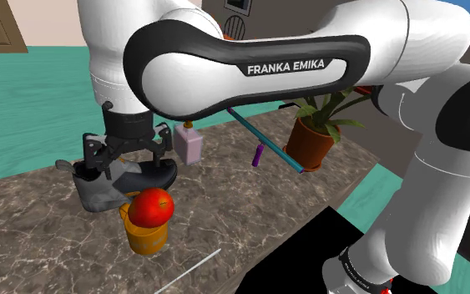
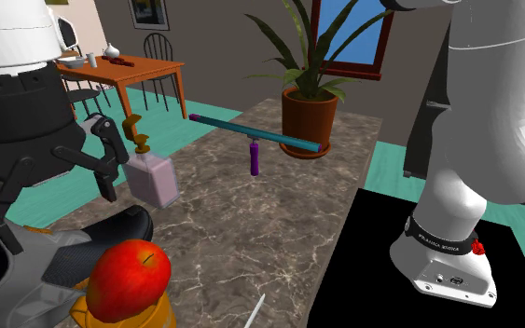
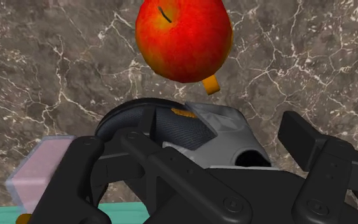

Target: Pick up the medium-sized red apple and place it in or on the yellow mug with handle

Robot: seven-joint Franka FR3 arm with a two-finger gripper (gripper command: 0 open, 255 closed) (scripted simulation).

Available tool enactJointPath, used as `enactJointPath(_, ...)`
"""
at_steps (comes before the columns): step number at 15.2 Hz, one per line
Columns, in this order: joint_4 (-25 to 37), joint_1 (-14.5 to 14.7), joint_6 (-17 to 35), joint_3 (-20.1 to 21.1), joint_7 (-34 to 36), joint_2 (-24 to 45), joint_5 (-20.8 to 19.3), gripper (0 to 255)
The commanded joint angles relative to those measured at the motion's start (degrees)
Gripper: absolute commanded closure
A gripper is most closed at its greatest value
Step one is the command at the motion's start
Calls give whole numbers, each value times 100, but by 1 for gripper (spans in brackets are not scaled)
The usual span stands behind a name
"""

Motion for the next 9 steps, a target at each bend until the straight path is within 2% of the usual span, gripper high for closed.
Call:
enactJointPath(1, 312, 19, -326, 12, -36, -18, 21, 0)
enactJointPath(2, 465, 36, -478, 18, -43, -19, 24, 0)
enactJointPath(9, 465, 36, -478, 18, -43, -19, 24, 0)
